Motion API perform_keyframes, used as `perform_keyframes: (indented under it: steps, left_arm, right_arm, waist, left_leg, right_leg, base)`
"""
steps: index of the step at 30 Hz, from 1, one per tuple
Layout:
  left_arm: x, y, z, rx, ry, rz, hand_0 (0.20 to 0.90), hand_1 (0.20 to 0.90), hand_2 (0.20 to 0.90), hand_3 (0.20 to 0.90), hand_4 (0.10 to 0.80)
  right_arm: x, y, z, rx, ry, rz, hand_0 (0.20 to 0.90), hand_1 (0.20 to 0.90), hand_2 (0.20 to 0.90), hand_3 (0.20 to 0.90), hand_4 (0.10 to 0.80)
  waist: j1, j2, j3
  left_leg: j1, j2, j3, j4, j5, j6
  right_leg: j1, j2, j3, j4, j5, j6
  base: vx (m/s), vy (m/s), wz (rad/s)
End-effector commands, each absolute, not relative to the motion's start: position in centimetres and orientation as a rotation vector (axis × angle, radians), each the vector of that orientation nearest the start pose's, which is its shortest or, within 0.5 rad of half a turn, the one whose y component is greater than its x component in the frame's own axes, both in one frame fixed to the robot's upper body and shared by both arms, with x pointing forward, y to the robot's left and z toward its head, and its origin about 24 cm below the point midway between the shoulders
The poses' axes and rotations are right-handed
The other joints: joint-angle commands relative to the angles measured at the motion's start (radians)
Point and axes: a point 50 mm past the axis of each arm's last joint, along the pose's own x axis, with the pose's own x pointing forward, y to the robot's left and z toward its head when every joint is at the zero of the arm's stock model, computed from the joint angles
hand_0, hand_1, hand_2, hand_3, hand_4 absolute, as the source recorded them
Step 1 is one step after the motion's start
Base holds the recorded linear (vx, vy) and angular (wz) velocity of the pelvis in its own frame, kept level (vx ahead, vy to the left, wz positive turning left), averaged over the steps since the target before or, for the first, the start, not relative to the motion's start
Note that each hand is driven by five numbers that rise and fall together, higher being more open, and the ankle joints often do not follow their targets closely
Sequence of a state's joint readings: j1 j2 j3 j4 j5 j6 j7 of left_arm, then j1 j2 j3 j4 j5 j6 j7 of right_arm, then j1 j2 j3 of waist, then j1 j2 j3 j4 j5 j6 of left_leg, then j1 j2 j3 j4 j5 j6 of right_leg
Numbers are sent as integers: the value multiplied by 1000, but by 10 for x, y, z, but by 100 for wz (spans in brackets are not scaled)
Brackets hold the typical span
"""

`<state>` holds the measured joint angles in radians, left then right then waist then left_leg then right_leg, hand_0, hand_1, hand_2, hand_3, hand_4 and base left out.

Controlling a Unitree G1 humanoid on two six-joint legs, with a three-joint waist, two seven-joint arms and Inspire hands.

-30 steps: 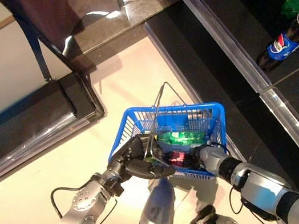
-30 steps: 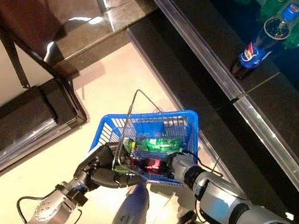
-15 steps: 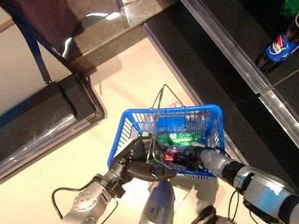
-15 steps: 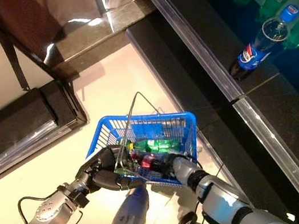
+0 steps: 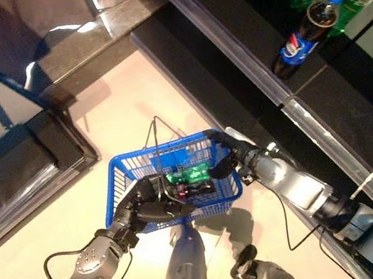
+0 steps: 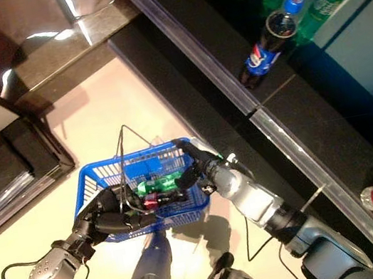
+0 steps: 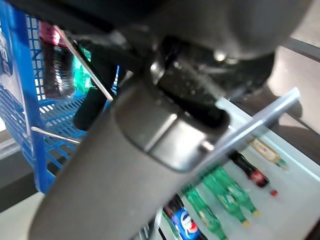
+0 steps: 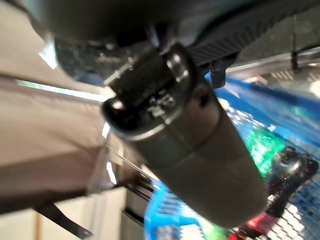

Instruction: Pick up the drink and place into the basket.

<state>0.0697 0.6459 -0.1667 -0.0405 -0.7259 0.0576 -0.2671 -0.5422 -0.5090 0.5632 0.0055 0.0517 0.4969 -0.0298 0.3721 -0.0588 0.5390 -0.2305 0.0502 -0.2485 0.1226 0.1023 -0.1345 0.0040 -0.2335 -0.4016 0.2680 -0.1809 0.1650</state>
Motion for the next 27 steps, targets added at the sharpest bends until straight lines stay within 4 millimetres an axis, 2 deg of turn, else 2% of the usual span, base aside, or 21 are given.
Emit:
perform_keyframes:
  steps: [1, 4, 6, 9, 11, 15, 20, 21, 22, 25, 26, 27]
  left_arm:
    - [220, 176, 181, -210, -658, -685, 300, 300, 300, 200, 100]
    - [222, 178, 175, -198, -628, -649, 300, 300, 300, 200, 100]
    - [223, 183, 169, -112, -629, -576, 300, 300, 300, 200, 100]
    - [223, 195, 161, 3, -591, -466, 300, 300, 300, 200, 100]
    - [222, 206, 151, 42, -542, -390, 300, 300, 300, 200, 100]
    - [218, 226, 118, 14, -386, -228, 300, 300, 300, 200, 100]
    - [206, 252, 55, -151, -93, 38, 300, 300, 300, 200, 100]
    - [198, 260, 32, -214, 11, 137, 300, 300, 300, 200, 100]
    - [191, 267, 17, -216, 70, 194, 300, 300, 300, 200, 100]
    - [176, 275, -16, -253, 214, 320, 300, 300, 300, 200, 100]
    - [175, 277, -20, -264, 230, 334, 300, 300, 300, 200, 100]
    - [168, 279, -36, -301, 300, 389, 300, 300, 300, 200, 100]
  right_arm:
    - [307, -105, 159, -666, -191, 447, 900, 900, 900, 900, 800]
    - [292, -105, 173, -586, -294, 482, 900, 900, 900, 900, 800]
    - [283, -109, 177, -539, -339, 483, 900, 900, 900, 900, 800]
    - [276, -128, 180, -549, -371, 407, 900, 900, 900, 900, 800]
    - [268, -142, 175, -527, -354, 378, 900, 900, 900, 900, 800]
    - [252, -160, 144, -503, -252, 375, 900, 900, 900, 900, 800]
    - [242, -176, 95, -437, -65, 337, 900, 900, 900, 900, 800]
    - [239, -180, 75, -420, 8, 315, 900, 900, 900, 900, 800]
    - [236, -183, 59, -401, 71, 294, 900, 900, 900, 900, 800]
    - [227, -185, 24, -325, 204, 271, 900, 900, 900, 900, 800]
    - [226, -185, 21, -327, 215, 268, 900, 900, 900, 900, 800]
    - [222, -183, 7, -339, 256, 261, 900, 900, 900, 900, 800]
  waist:
    - [-37, -2, -74]
    - [-53, -21, -90]
    - [-67, -33, -106]
    - [-89, -49, -138]
    - [-106, -59, -162]
    - [-143, -71, -212]
    - [-181, -75, -273]
    - [-194, -76, -290]
    - [-205, -74, -306]
    - [-231, -63, -339]
    - [-234, -62, -342]
    - [-246, -55, -354]
  left_leg:
    - [56, -27, 61, 7, -57, 80]
    - [68, -18, 72, 6, -65, 80]
    - [79, -12, 81, 4, -72, 81]
    - [101, -1, 98, -6, -75, 80]
    - [117, 8, 115, -19, -78, 79]
    - [152, 27, 155, -51, -75, 74]
    - [199, 46, 208, -99, -67, 64]
    - [215, 52, 227, -119, -64, 60]
    - [229, 57, 245, -135, -60, 58]
    - [257, 72, 289, -165, -53, 50]
    - [260, 73, 293, -168, -52, 49]
    - [271, 78, 310, -181, -49, 46]
  right_leg:
    - [-22, 47, 38, -27, 114, -65]
    - [-13, 55, 46, -34, 115, -63]
    - [-7, 61, 57, -41, 118, -59]
    - [5, 68, 75, -56, 124, -52]
    - [14, 73, 90, -72, 127, -47]
    - [31, 80, 130, -115, 143, -38]
    - [56, 79, 171, -174, 169, -24]
    - [65, 75, 181, -197, 178, -19]
    - [73, 74, 190, -215, 185, -15]
    - [87, 67, 204, -249, 202, -4]
    - [88, 66, 205, -252, 203, -4]
    - [93, 62, 208, -264, 209, 0]
  base:
    - [23, -61, -5]
    - [17, -52, -5]
    - [25, -39, -5]
    - [36, -27, -11]
    - [21, -18, -20]
    - [11, -4, -27]
    - [-3, 7, -30]
    - [-31, 22, -29]
    - [-34, 24, -43]
    - [-19, 27, -35]
    - [-15, 44, -26]
    - [-11, 53, -18]
